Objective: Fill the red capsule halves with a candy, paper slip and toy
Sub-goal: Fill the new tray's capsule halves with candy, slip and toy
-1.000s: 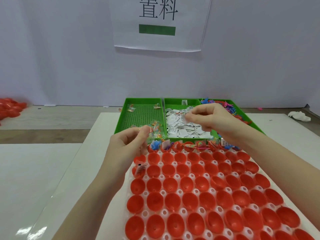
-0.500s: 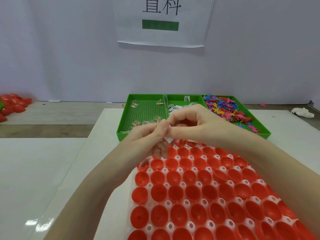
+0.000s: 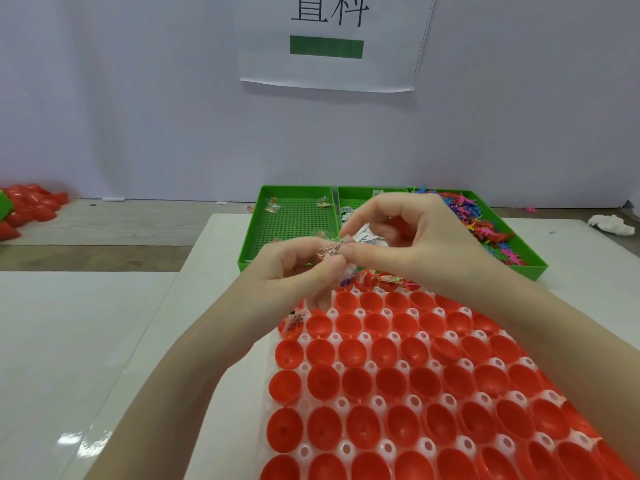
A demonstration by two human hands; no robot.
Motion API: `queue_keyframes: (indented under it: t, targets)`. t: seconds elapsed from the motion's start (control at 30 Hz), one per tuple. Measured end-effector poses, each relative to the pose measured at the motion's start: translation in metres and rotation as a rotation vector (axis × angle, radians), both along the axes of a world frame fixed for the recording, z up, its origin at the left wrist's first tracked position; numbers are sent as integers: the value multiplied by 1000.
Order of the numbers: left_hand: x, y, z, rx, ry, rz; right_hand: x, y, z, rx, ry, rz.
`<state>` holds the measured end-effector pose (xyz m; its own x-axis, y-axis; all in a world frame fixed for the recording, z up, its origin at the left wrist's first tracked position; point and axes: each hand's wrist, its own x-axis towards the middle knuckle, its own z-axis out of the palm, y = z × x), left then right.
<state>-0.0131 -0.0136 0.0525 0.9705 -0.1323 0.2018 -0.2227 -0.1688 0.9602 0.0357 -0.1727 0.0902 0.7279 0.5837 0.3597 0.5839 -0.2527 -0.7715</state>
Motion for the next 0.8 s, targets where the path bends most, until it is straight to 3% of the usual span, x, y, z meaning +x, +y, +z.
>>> queue_keyframes:
  t: [0.07,0.17,0.3,0.7,0.8]
  targets:
    - [1,1,-1,-9,7,21,2,-1,-1,104,143,-4]
    - [4,2,-2,-26,1,60,5,-2,1,362,545,109]
    - [2,-2,1,-88,17,10,4,-5,-1,455,612,188]
    - [2,-5,1,-88,-27,72,-12,-15,2,307,173,-44]
    - [1,-5,1,-57,-19,57,-12,-15,4,176,64,-32]
